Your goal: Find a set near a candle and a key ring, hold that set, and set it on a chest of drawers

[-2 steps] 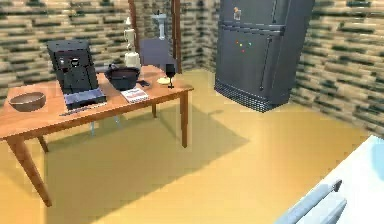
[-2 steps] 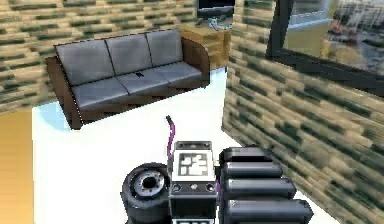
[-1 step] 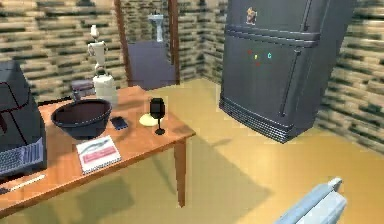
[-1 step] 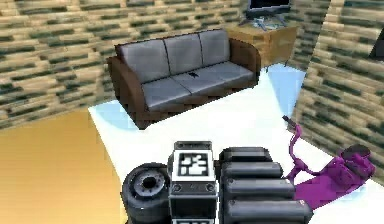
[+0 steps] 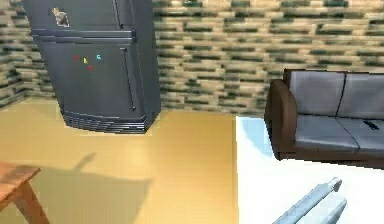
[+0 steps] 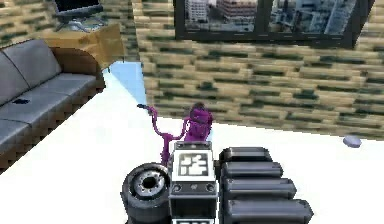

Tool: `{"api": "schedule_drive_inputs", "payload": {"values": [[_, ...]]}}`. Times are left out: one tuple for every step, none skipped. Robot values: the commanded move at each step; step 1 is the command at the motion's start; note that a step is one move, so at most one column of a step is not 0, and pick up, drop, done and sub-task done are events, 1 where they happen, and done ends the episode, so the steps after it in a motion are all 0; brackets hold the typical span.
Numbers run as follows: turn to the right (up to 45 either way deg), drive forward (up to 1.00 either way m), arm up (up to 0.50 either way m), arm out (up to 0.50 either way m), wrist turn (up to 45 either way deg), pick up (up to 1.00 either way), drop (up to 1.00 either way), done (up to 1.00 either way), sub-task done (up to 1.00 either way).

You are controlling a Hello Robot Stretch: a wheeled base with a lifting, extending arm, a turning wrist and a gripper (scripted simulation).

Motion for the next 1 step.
{"api": "schedule_drive_inputs", "payload": {"values": [[6.0,0.00,0.00,0.00,0.0,0.00,0.00,0.00,0.00]]}}
